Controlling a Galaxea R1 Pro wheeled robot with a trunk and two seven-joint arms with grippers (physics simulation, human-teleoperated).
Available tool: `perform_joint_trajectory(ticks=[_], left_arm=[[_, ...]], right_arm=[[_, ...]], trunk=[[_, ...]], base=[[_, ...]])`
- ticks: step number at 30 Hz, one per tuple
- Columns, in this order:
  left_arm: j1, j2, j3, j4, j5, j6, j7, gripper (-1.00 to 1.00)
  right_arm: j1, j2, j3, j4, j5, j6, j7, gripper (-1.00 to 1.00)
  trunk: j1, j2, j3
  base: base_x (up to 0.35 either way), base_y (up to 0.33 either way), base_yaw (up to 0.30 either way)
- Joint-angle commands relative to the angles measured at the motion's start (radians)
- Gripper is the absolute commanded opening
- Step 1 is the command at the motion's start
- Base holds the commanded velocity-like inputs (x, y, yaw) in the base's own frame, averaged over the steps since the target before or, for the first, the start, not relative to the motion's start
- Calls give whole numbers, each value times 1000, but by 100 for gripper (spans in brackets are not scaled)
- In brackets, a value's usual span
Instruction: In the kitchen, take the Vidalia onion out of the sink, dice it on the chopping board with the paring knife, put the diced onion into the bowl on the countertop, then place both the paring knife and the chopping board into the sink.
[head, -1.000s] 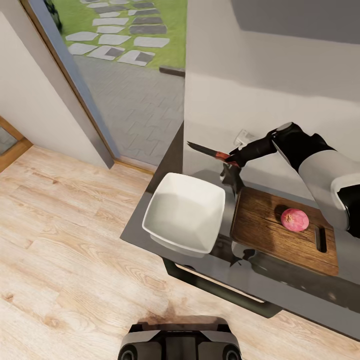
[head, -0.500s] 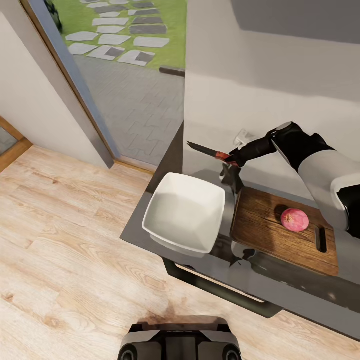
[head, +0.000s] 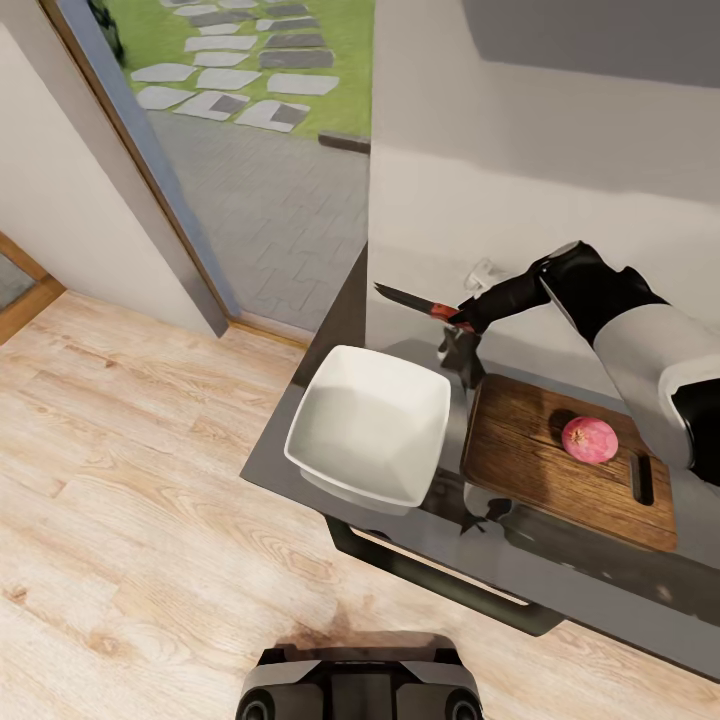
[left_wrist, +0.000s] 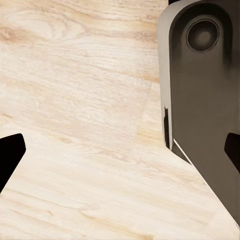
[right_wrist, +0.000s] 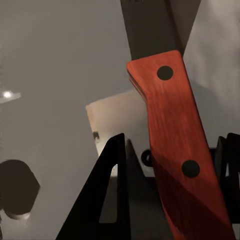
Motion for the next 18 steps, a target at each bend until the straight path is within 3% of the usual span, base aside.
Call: perform_joint_trajectory(ticks=[1, 10, 18], left_arm=[[-1, -1, -6, 2, -2, -4, 5, 100], [-1, -1, -6, 2, -2, -4, 5, 100], [-1, 0, -6, 2, -2, -4, 5, 100]], right_arm=[[1, 0, 5, -3, 6, 25, 6, -100], [1, 0, 2, -8, 6, 52, 5, -100], [1, 0, 2, -90, 5, 120, 5, -100]], trunk=[[1, -1, -1], [1, -1, -1], [1, -1, -1]], base=[[0, 0, 0], [0, 0, 0], [0, 0, 0]])
